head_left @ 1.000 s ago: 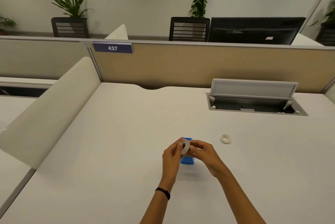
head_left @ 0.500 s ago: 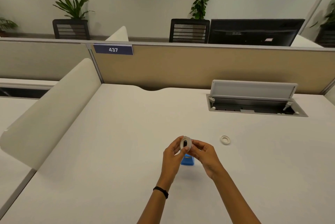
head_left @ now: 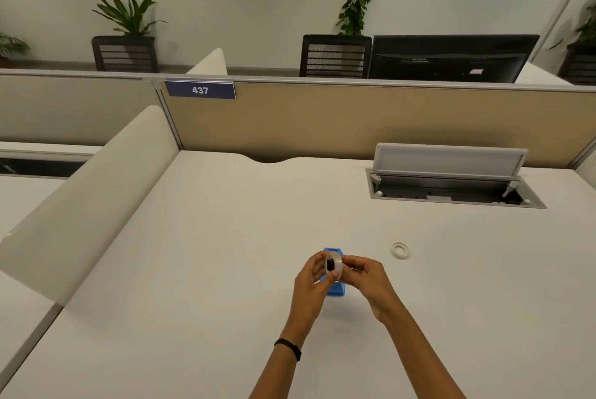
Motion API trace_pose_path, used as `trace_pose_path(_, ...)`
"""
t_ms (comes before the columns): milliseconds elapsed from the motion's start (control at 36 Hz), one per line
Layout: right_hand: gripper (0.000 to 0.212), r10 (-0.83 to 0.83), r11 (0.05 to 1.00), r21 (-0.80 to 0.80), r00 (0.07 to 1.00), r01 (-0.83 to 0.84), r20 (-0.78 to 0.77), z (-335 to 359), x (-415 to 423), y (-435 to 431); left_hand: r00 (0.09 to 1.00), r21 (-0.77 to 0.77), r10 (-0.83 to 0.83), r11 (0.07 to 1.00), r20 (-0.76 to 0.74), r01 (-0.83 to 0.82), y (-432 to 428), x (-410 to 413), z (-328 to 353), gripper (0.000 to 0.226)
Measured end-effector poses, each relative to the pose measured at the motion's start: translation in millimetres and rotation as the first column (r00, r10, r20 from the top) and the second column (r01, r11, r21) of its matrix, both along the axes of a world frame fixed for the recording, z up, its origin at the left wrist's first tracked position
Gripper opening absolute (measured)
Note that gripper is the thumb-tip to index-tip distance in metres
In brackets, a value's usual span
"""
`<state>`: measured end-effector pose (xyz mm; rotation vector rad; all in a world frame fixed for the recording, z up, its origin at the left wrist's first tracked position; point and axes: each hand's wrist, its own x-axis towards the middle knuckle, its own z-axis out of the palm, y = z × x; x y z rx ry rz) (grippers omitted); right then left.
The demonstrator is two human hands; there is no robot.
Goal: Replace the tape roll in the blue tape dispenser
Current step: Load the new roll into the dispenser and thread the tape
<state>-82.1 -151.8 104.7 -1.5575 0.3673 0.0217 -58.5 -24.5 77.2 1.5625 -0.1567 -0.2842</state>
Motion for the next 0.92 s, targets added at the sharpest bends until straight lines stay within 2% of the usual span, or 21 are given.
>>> trace_pose_path(83, 0.019, 0.028, 0.996, -0.085, 0.999, -0.03, -0.014, -1, 0, -6, 1.0, 0.0, -0.023, 1.0, -0.021, 0.023, 3, -1, -1, 0.032)
trace_pose_path(222, 0.016, 0.051, 0.991, -0.121, 0.999, -0.05, 0.012, 3, -3, 0, 1.0, 0.052, -0.001, 0.999, 0.024, -0.001, 1, -2, -4, 0.053)
trace_pose_path(444, 0.026, 0.05, 0.995, -0.087, 0.998, -0.047, 0.032, 0, -6, 6, 0.991, 0.052, 0.103, 0.993, 0.084, -0.108, -7, -5, -7, 0.037)
trace_pose_path(556, 0.021, 0.003, 0.995, -0.102, 1.0, -0.006, -0.024, -12, -8, 5, 0.979, 0.009, 0.188, 0.982, 0.08, -0.189, -9, -7, -3, 0.025)
trace_pose_path(694, 0.032, 0.035, 0.998, -0.049, 0.993, -0.041, -0.115, -17, -10, 8, 0.972, -0.002, 0.214, 0.977, 0.091, -0.215, -11, -7, -5, 0.025)
trace_pose_path(806, 0.039, -0.021, 0.999, -0.039, 0.995, 0.017, -0.094, -19, -8, 15, 0.967, -0.004, 0.224, 0.974, 0.121, -0.226, -15, -10, -3, 0.03)
trace_pose_path(917, 0.03, -0.094, 0.996, -0.004, 0.995, 0.094, -0.029, -17, -4, 22, 0.973, 0.058, 0.144, 0.986, 0.181, -0.157, -17, -14, -5, 0.034)
